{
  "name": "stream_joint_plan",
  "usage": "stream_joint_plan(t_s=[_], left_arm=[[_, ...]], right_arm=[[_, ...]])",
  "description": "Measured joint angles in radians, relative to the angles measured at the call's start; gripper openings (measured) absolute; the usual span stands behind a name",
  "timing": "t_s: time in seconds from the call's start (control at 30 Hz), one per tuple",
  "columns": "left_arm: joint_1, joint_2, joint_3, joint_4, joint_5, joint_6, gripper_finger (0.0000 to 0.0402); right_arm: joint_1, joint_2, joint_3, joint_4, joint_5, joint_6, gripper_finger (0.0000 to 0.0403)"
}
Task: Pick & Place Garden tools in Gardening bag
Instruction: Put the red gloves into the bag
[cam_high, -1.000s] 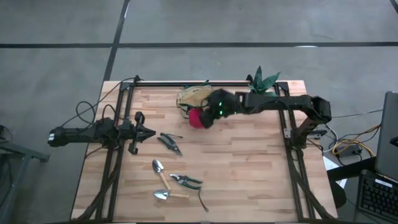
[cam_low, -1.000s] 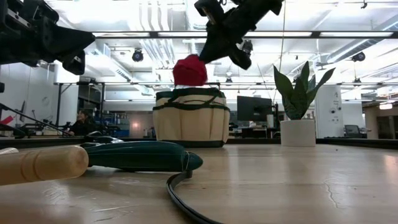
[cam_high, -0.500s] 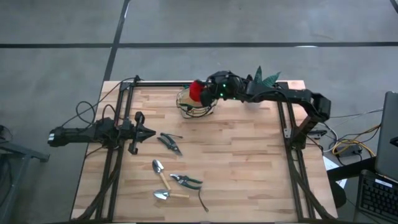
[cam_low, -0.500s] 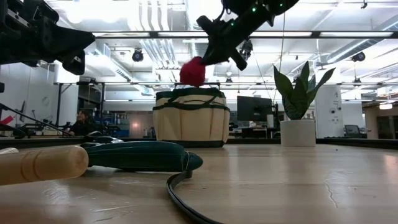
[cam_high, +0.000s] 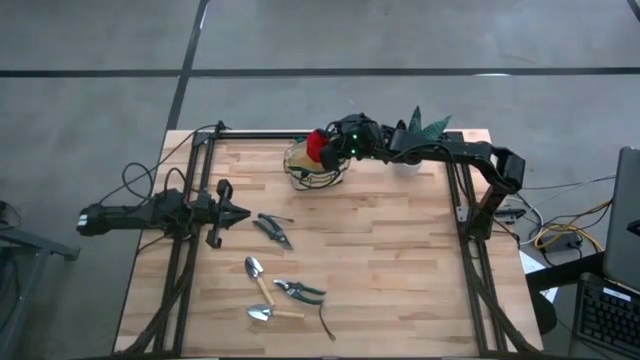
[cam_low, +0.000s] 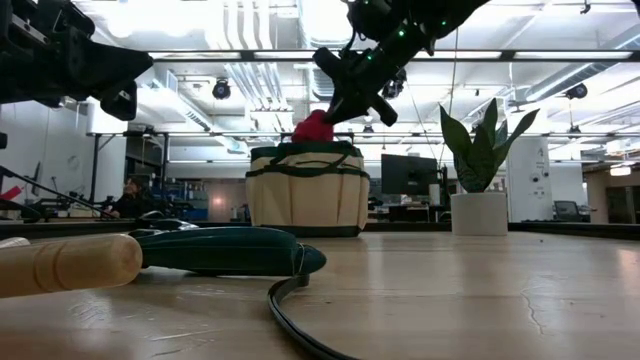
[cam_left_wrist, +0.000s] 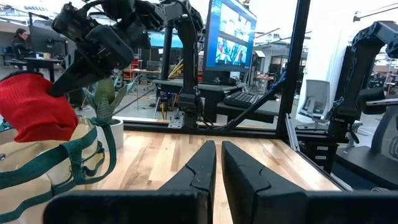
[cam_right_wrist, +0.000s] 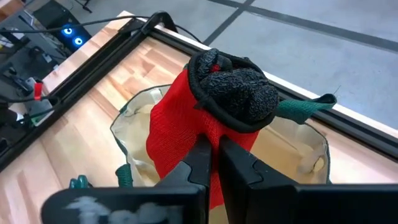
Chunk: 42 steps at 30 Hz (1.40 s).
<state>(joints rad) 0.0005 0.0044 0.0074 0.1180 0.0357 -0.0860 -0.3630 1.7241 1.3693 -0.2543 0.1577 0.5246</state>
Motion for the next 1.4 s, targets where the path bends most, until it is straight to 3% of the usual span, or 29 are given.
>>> stream_joint_plan(t_s=[1.4], left_arm=[[0.0,0.0,0.0,0.0,0.0,0.0,0.003]], right_arm=[[0.0,0.0,0.0,0.004,-0.027,-0.001,0.002]])
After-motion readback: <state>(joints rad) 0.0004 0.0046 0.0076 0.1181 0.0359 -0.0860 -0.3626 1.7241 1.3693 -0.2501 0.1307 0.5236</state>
